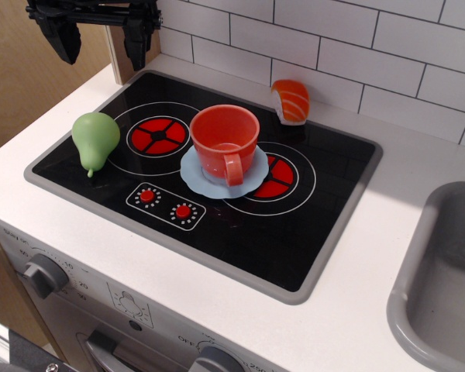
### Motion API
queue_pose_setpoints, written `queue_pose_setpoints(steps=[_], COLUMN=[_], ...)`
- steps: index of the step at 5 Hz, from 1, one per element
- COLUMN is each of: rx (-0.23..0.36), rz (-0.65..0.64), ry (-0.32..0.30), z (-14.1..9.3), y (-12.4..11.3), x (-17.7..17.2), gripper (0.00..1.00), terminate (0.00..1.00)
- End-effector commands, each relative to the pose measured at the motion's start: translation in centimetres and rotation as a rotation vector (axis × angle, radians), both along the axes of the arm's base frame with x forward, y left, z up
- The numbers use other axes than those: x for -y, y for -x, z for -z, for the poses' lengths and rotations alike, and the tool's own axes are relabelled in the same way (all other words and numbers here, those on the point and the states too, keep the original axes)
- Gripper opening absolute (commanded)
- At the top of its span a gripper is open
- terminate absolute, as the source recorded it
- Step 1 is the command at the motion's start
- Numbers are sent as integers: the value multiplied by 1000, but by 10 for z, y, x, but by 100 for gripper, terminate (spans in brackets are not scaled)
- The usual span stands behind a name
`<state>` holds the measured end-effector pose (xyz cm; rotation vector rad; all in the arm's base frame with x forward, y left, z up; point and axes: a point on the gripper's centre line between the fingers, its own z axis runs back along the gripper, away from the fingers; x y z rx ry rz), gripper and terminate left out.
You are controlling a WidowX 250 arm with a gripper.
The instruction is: Take cup off plate
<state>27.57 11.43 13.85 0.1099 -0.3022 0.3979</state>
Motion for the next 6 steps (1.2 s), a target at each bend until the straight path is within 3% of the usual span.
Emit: queue_pose_setpoints(steps=[1, 2, 3, 4, 6], rx=[0, 0, -41, -14, -23], rz=[0, -10, -60, -126, -137], ry=[0, 43, 82, 91, 92], z=[0, -3, -7, -4, 31], y=[0, 9, 17, 21, 18], x=[0, 35, 69, 101, 125], gripper=[100, 100, 100, 100, 100], terminate=[0, 0, 0, 0, 0])
